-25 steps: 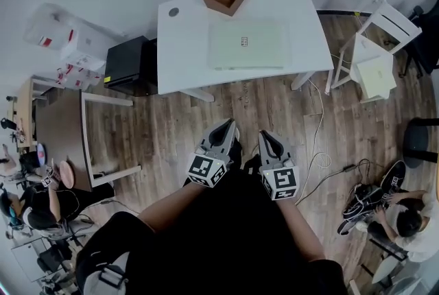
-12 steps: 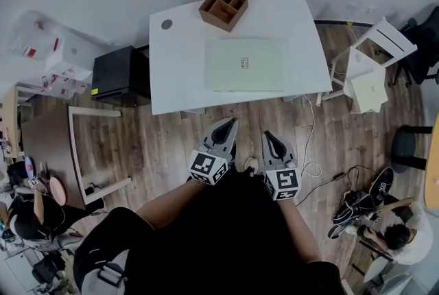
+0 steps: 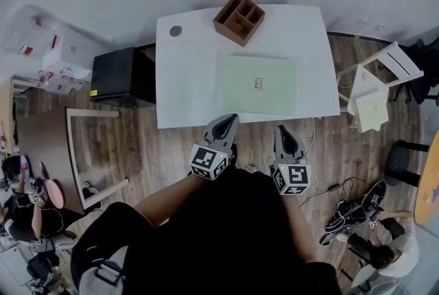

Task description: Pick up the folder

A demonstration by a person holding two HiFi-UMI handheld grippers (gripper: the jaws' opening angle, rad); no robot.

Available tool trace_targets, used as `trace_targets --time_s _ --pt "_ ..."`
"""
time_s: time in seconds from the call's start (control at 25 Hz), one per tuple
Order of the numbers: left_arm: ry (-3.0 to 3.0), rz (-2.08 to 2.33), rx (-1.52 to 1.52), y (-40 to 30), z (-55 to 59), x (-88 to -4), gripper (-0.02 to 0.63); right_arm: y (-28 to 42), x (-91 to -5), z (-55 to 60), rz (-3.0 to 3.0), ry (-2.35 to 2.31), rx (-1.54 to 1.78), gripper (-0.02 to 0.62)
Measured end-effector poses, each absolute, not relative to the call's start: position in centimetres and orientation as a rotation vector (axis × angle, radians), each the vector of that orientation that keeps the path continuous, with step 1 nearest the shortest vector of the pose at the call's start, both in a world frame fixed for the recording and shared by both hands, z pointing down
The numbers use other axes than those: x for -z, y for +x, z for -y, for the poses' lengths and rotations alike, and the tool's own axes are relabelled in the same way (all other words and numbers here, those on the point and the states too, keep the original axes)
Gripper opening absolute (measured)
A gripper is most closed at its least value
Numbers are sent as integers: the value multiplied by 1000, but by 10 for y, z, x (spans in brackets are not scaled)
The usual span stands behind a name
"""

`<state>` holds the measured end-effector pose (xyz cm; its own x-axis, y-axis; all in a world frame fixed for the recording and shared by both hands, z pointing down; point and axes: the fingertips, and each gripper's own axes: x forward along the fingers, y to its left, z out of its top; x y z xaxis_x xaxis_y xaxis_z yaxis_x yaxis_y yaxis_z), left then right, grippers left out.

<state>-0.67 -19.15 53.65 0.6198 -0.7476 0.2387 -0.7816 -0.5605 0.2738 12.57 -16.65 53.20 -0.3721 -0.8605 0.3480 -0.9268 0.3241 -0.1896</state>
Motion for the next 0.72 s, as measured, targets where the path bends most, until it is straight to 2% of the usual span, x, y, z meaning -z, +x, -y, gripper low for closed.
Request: trace_targets --time_s 0.72 --pt "2393 1111 -199 -40 279 -591 17 135 -580 252 2085 1776 -633 37"
